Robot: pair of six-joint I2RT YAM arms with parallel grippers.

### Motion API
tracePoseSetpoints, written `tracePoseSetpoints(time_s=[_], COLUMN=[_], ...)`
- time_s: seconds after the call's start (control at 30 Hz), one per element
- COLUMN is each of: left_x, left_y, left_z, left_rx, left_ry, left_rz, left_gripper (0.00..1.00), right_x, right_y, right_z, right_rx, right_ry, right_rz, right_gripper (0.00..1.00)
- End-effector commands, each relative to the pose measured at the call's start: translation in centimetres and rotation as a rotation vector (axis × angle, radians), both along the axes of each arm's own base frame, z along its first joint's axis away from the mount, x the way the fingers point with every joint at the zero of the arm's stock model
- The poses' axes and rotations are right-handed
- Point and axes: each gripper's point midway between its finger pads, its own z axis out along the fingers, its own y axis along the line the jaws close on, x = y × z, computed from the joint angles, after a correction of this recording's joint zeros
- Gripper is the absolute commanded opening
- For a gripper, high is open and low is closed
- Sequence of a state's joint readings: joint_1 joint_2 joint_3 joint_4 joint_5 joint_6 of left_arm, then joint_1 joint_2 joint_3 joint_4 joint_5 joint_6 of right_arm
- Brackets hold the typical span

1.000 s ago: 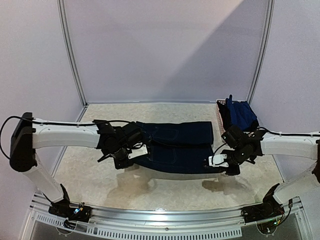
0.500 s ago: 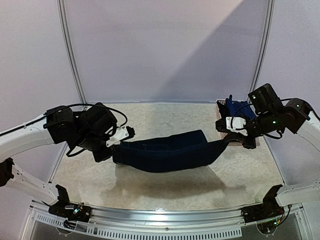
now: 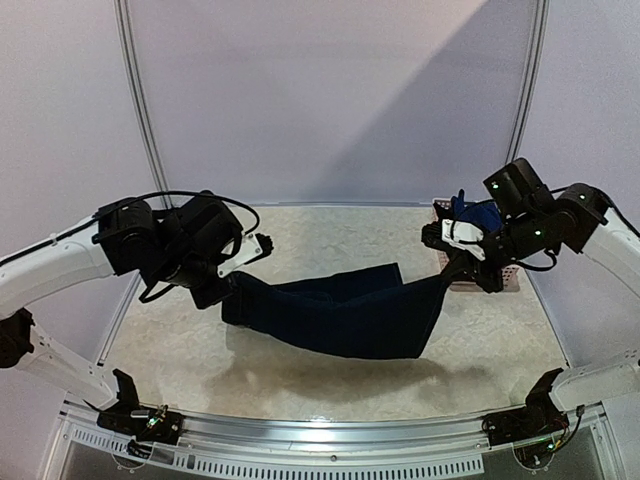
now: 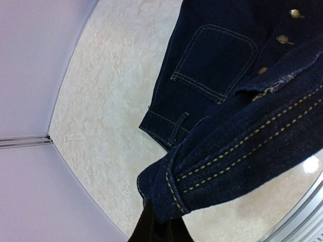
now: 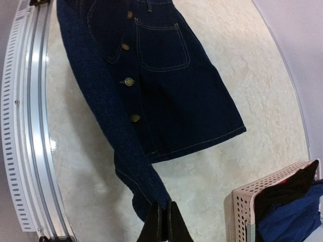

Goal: Fold and stack the mixed laundry pile
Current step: Fold the flattened shorts at the center of the board.

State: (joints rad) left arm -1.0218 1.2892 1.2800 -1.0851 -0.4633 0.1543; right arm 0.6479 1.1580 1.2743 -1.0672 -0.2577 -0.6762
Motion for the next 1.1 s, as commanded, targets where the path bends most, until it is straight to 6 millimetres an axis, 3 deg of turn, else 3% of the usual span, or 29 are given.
tracePoseSetpoints(time_s=[0.0,0.1,0.33,0.57,0.67,0.87,0.97,1.07], left_x=[3.1,4.3,7.8,11.8,13.9,17.2,17.0,15.9], left_y=[0.5,0.7,1.3,-1.2,-1.3,-1.6,-2.0,-2.3], left_z=[0.7,0.0,-1.0,-2.1,-2.0,-1.1,0.8,3.7], left_rx=[-0.003,-0.010,-0.037,-0.037,0.004,-0.005,-0.043,-0.116], left_ry=[-0.050,-0.035,-0.028,0.013,-0.009,-0.035,-0.034,-0.056], left_rz=[0.104,0.144,0.228,0.230,0.261,0.302,0.293,0.273], left_gripper=[0.00,0.00,0.00,0.00,0.00,0.00,0.00,0.00], right_x=[3.5,5.4,9.3,15.2,17.3,19.5,19.2,19.0], right_y=[0.9,1.2,2.5,2.1,1.9,2.1,2.3,1.5], right_z=[1.0,1.5,0.0,-2.5,-3.0,-1.7,0.3,3.6], right_rx=[0.009,0.007,-0.036,-0.099,-0.088,-0.049,-0.016,0.019], right_ry=[-0.033,-0.059,-0.067,-0.079,-0.063,-0.083,-0.099,-0.174], right_rz=[-0.122,-0.182,-0.264,-0.412,-0.486,-0.534,-0.523,-0.537], right_gripper=[0.00,0.00,0.00,0.00,0.00,0.00,0.00,0.00])
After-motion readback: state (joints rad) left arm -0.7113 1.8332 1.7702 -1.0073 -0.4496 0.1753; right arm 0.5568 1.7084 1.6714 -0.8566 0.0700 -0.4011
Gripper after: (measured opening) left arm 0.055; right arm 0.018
